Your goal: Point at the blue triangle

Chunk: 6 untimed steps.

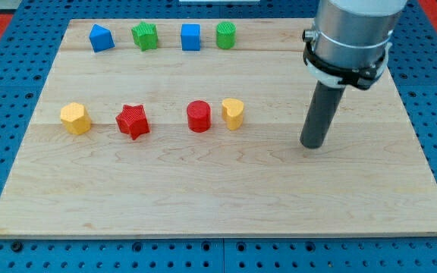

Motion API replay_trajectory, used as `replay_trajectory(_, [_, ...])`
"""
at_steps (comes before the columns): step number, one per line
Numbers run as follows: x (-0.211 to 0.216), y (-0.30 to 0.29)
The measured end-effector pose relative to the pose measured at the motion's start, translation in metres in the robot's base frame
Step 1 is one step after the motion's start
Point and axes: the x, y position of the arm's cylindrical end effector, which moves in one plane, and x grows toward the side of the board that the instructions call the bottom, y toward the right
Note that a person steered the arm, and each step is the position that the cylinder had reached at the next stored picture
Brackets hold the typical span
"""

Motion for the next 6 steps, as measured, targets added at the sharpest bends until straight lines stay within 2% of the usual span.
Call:
replay_trajectory(1, [-0.058,0.007])
replay_trajectory(3, [-0.085,-0.050])
replay_trajectory(4, [-0.085,-0.101])
replay_trajectory(6, [-0.108,-0.250])
